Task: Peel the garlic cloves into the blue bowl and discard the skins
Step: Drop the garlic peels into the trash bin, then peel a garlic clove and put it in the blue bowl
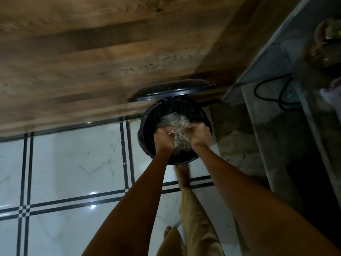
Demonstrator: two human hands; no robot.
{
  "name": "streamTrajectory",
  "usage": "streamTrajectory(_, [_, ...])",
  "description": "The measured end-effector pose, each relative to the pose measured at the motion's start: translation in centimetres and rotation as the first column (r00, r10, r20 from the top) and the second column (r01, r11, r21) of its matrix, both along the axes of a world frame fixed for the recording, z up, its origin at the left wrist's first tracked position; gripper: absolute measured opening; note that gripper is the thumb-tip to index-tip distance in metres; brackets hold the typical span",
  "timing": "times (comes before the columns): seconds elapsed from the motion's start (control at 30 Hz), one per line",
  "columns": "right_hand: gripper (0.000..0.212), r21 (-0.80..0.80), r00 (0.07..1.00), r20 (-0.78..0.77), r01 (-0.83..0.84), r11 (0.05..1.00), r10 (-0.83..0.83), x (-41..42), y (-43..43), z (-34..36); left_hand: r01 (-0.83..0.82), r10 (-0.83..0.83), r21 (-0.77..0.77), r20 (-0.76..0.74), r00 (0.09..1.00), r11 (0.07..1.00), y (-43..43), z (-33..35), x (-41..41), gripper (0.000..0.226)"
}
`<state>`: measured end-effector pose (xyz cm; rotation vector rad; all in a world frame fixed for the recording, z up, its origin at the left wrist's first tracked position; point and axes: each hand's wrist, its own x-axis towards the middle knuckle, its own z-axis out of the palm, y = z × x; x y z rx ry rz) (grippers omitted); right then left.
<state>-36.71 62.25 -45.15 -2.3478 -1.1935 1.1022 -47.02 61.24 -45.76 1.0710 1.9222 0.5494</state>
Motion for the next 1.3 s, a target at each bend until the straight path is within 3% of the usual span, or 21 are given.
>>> streamTrajectory(0.07, [0.029, -0.015, 1.0, 0.027, 0.003, 1.0, -0.002, 0.2, -0.2, 0.6, 0.049, -0.049, -0.036, 0.012, 0.999, 0.998, 0.1, 0.6, 0.0, 0.022])
streamTrajectory(0.13, [0.026, -0.008, 1.0, -0.022, 0.015, 1.0, -0.015, 0.3, -0.7, 1.7, 0.084, -0.083, -0.027, 0.026, 0.996, 0.996, -0.1, 1.5, -0.2, 0.021])
streamTrajectory(0.2, [0.033, 0.041, 0.989, -0.145, -0.006, 0.999, 0.012, 0.4, -1.7, 4.1, 0.124, -0.123, -0.003, 0.061, 0.99, 0.992, -0.9, 3.8, -0.4, 0.021])
streamTrajectory(0.27, [0.043, 0.086, 0.936, -0.348, 0.091, 0.992, -0.056, 0.7, -3.7, 8.0, 0.117, -0.122, 0.046, 0.119, 0.985, 0.992, -2.2, 7.3, -0.6, 0.021])
streamTrajectory(0.33, [0.032, 0.116, 0.857, -0.5, 0.207, 0.971, -0.123, 1.6, -6.5, 13.4, 0.124, -0.143, 0.123, 0.162, 0.976, 0.985, -4.1, 12.4, -0.1, 0.021])
streamTrajectory(0.47, [0.021, 0.301, 0.794, -0.585, 0.402, 0.864, -0.166, 5.0, -15.0, 27.0, 0.222, -0.305, 0.331, 0.224, 0.926, 0.917, -9.0, 25.6, 2.9, 0.021])
streamTrajectory(0.63, [0.017, 0.389, 0.655, -0.661, 0.716, 0.58, -0.366, 11.5, -26.9, 38.3, 0.433, -0.608, 0.474, 0.319, 0.727, 0.767, -16.2, 38.8, 12.1, 0.025])
streamTrajectory(0.77, [0.018, 0.385, 0.558, -0.638, 0.828, 0.407, -0.531, 17.5, -36.9, 43.1, 0.691, -0.823, 0.447, 0.33, 0.463, 0.568, -24.8, 43.5, 21.4, 0.027])
streamTrajectory(0.9, [0.019, 0.433, 0.471, -0.523, 0.865, 0.256, -0.71, 23.9, -47.7, 43.4, 0.901, -0.962, 0.368, 0.225, 0.154, 0.231, -34.3, 43.6, 29.5, 0.027])
streamTrajectory(0.97, [0.019, 0.421, 0.396, -0.502, 0.889, 0.183, -0.769, 26.0, -53.4, 43.0, 0.934, -0.979, 0.337, 0.197, 0.051, 0.117, -39.4, 43.2, 32.1, 0.024])
streamTrajectory(1.03, [0.026, 0.389, 0.349, -0.472, 0.906, 0.164, -0.809, 27.3, -58.5, 42.6, 0.943, -0.984, 0.314, 0.166, 0.057, 0.108, -43.8, 42.7, 33.8, 0.021])
streamTrajectory(1.2, [0.031, 0.27, 0.251, -0.482, 0.954, 0.13, -0.839, 28.4, -68.9, 41.2, 0.918, -0.983, 0.38, -0.092, 0.161, 0.115, -50.3, 42.2, 37.3, 0.024])
streamTrajectory(1.3, [0.024, 0.215, 0.184, -0.552, 0.974, 0.075, -0.813, 28.9, -71.7, 40.6, 0.956, -0.952, 0.292, -0.281, 0.122, 0.036, -51.3, 42.2, 39.1, 0.042])
